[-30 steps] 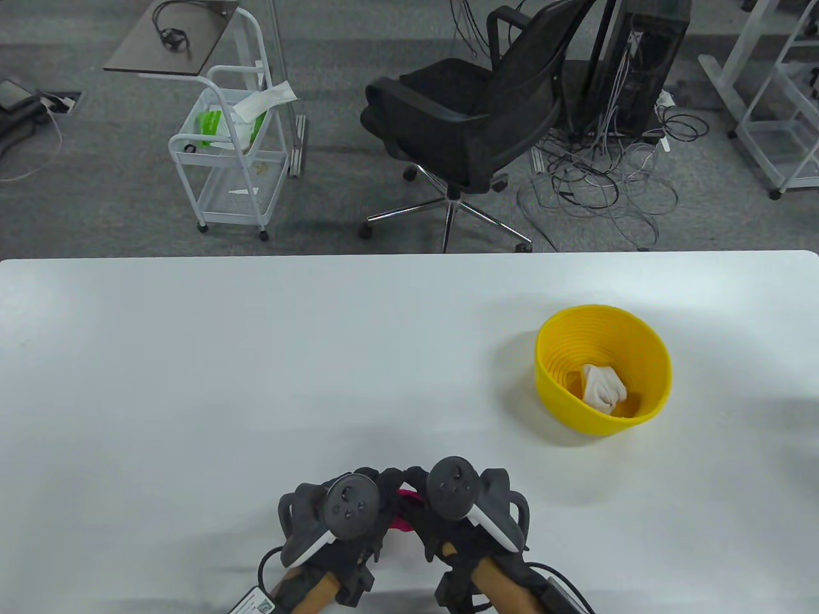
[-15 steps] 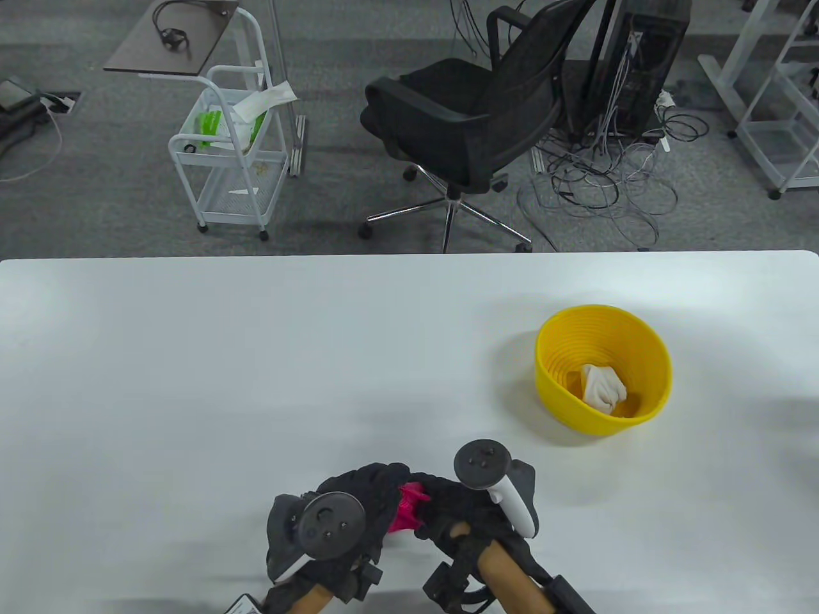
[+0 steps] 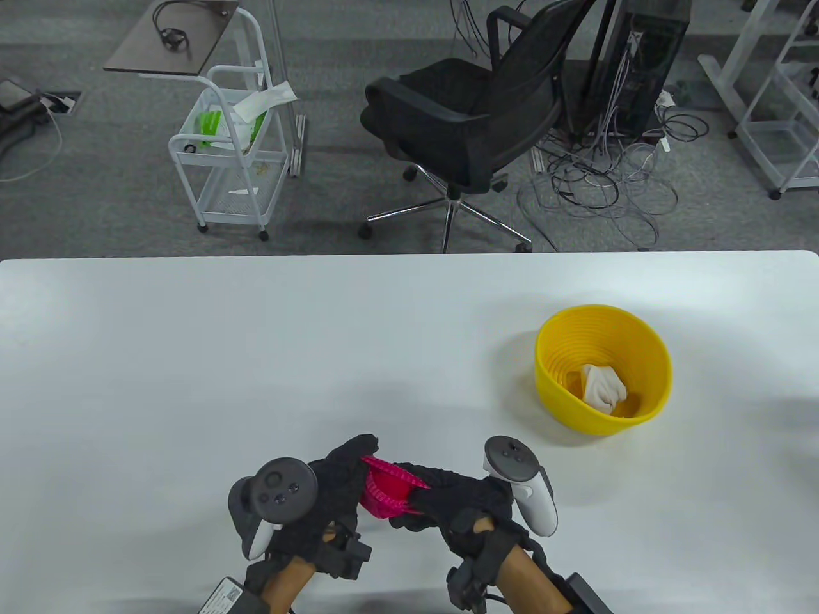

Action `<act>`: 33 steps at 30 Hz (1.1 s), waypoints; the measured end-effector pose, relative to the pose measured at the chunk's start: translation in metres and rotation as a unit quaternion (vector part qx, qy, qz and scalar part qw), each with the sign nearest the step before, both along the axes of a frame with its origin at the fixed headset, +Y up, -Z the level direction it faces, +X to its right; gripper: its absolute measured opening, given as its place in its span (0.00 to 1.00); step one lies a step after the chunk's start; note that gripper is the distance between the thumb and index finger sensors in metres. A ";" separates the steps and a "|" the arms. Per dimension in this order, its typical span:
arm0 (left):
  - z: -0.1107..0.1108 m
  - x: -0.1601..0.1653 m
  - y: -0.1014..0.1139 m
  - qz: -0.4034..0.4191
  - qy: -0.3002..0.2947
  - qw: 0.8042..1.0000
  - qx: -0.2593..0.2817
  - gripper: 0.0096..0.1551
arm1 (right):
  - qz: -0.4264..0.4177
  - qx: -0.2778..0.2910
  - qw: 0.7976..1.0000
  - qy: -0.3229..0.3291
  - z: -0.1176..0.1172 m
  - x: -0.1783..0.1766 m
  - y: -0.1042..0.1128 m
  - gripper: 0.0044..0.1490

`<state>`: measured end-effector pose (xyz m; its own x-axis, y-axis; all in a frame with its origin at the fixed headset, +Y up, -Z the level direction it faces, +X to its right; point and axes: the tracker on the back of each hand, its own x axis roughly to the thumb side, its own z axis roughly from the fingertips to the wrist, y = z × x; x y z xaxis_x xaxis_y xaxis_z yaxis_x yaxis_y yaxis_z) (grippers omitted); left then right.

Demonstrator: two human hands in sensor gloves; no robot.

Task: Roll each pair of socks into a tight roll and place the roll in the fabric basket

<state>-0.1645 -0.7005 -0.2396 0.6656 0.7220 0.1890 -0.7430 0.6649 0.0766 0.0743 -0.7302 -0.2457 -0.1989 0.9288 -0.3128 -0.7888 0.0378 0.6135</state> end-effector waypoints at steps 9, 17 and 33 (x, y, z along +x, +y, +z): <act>-0.006 -0.014 -0.008 0.165 -0.025 0.981 -0.096 0.23 | 0.026 0.029 0.998 0.043 -0.001 -0.003 0.002 0.25; -0.013 -0.013 -0.006 0.218 -0.162 0.955 -0.115 0.22 | 0.079 0.048 0.995 0.021 -0.009 0.010 -0.002 0.22; -0.011 -0.005 -0.017 0.076 -0.197 0.954 -0.215 0.20 | 0.009 0.031 0.999 -0.011 -0.011 0.021 0.002 0.25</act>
